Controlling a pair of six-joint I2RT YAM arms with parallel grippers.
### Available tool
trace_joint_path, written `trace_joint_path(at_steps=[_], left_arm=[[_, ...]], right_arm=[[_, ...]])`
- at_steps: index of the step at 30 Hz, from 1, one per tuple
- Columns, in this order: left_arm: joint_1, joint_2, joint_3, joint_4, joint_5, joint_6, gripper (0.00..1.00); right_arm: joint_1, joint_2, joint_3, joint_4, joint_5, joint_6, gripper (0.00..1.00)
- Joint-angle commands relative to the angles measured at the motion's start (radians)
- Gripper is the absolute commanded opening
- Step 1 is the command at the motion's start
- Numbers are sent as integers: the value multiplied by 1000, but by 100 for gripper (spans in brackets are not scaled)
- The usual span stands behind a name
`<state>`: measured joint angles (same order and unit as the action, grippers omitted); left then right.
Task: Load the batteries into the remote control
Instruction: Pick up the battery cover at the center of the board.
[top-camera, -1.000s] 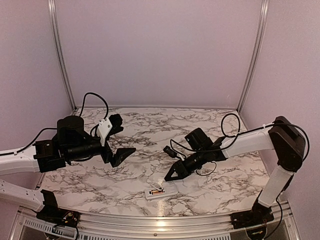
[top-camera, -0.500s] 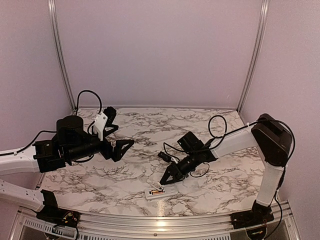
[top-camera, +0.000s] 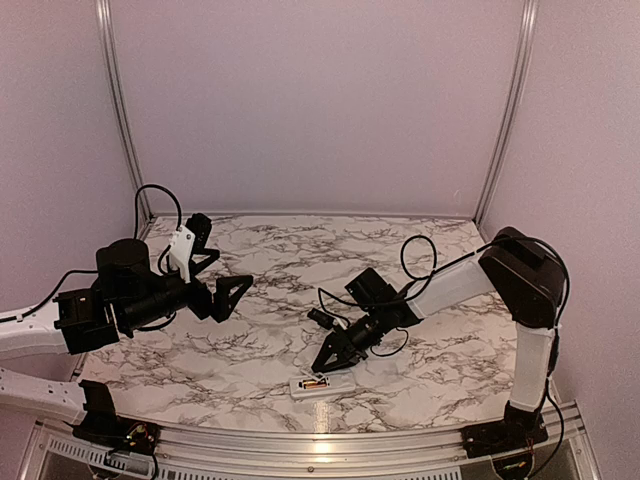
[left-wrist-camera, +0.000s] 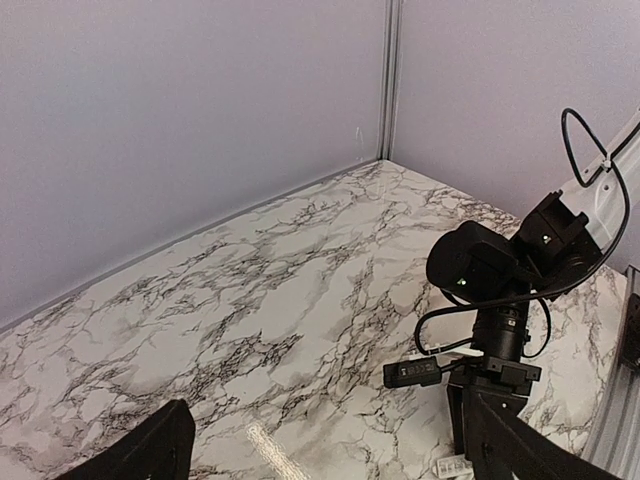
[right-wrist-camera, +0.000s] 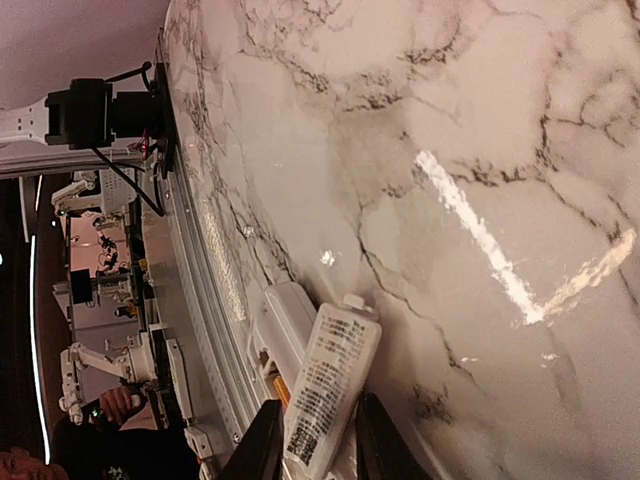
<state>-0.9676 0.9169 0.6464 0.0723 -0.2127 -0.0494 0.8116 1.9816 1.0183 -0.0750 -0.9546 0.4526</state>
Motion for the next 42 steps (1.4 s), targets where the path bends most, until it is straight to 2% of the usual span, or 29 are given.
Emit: trace_joint_path(at_steps=[1,12,22,26,30,34,38,42], left_arm=[[0,-39,-22,44,-19,-5,99],[0,-6,-1,-2,-66,-29,99],[0,25,7,-47,-45,-98,99],[0,84,-10,-38,60,-170,99],[0,181,-37,15,260,-205,99],[1,268,-56,99,388,-234,99],[1,332,-70,145,513,-194,88],[1,326,-112,203,587,-155,76]], right_arm=[[17,32,23,34,-48,42,22],[15,26,12,116,-79,89,0],[6,-12,-12,146,-81,83,0],[5,-36,-27,172,-78,80,0],[4,-67,-38,196,-80,77,0],[4,-96,-40,197,-89,64,0],[4,-122,-37,177,-110,38,0],[9,-164,-34,140,-136,-3,0]])
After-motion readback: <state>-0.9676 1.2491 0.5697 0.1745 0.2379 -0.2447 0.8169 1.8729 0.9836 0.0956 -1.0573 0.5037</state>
